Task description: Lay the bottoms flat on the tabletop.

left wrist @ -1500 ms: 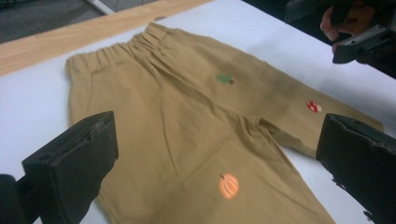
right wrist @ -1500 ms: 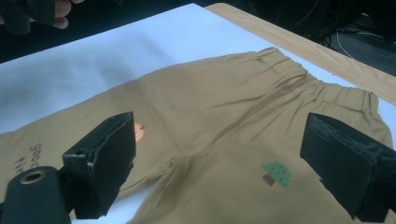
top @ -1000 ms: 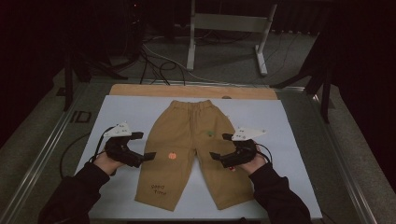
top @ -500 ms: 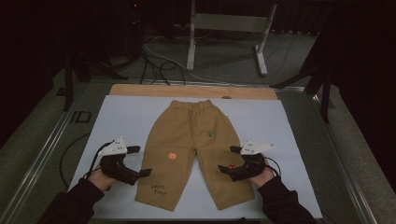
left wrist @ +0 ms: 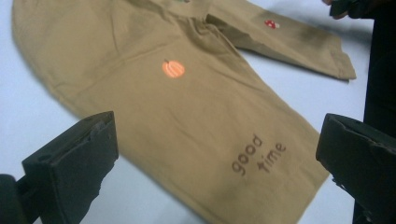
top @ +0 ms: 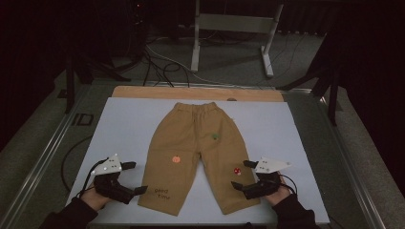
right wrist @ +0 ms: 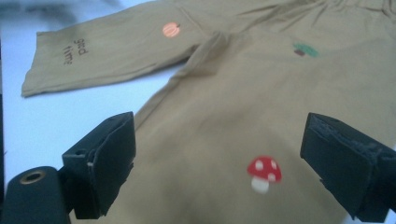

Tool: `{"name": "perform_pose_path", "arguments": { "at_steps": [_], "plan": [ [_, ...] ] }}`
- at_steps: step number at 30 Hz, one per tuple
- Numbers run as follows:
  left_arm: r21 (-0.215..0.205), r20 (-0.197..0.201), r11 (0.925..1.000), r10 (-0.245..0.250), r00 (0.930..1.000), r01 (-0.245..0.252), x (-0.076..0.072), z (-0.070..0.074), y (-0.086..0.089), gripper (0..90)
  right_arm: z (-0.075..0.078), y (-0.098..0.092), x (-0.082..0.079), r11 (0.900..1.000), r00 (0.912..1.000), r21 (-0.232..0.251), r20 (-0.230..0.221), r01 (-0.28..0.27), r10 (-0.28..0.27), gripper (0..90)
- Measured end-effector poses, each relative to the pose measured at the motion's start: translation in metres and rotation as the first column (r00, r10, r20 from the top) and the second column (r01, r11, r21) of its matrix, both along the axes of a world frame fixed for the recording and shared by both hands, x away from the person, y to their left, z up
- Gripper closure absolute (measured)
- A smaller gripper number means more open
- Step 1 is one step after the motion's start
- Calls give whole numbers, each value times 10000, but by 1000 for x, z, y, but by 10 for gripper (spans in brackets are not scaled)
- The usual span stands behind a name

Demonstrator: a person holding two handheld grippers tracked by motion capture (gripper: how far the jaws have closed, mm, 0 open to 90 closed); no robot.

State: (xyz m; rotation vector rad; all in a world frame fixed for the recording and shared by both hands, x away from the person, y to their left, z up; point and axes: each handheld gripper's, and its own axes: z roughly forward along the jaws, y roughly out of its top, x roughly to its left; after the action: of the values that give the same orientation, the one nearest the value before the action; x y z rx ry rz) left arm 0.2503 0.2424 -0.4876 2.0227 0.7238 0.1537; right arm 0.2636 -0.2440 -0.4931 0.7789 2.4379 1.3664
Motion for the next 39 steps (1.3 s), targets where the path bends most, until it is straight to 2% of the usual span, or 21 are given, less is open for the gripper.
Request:
{"name": "perform_pose_path", "arguments": {
  "at_steps": [2,7,11,12,14,16,20,22,23,26,28,31,39],
  "plan": [
    [9,2,10000,34,10000,-34,-2,-1,2,2,0,-6,-5,9998,9997,-156,177,140,-137,104],
    [331,-117,9988,367,9993,-363,-12,-8,12,2,-3,-19,-15,9989,9990,-188,93,439,-437,104],
    [326,-89,9980,540,9985,-537,-18,-9,19,2,-5,-28,-23,9969,9975,-350,86,705,-703,104],
    [326,-89,9980,540,9985,-537,-18,-9,19,2,-5,-28,-23,9969,9975,-350,86,705,-703,104],
    [259,-48,9975,654,9978,-652,-20,-10,22,2,-8,-38,-29,9938,9939,-237,-127,1089,-1092,104],
    [290,-12,9973,670,9978,-670,-21,-11,23,2,-11,-44,-32,9914,9914,-123,-91,1304,-1305,104],
    [326,141,9972,673,9976,-677,-21,-10,22,2,-15,-48,-30,9871,9872,-244,-124,1585,-1588,104],
    [204,215,9972,721,9972,-725,-21,-8,23,2,-18,-49,-27,9862,9863,-228,-152,1640,-1644,104],
    [197,292,9968,765,9966,-770,-22,-7,24,2,-19,-49,-25,9867,9865,-63,-177,1625,-1626,104],
    [181,374,9963,832,9958,-839,-23,-7,24,2,-18,-48,-23,9868,9867,0,-100,1622,-1622,104],
    [168,373,9962,851,9957,-858,-23,-7,24,2,-17,-49,-22,9869,9870,119,29,1610,-1610,104],
    [178,367,9962,848,9957,-855,-23,-7,24,2,-15,-49,-21,9845,9851,344,-19,1722,-1723,104],
    [153,406,9966,804,9959,-811,-24,-6,20,2,-14,-46,-21,9863,9863,94,78,1646,-1647,104]
  ]
}}
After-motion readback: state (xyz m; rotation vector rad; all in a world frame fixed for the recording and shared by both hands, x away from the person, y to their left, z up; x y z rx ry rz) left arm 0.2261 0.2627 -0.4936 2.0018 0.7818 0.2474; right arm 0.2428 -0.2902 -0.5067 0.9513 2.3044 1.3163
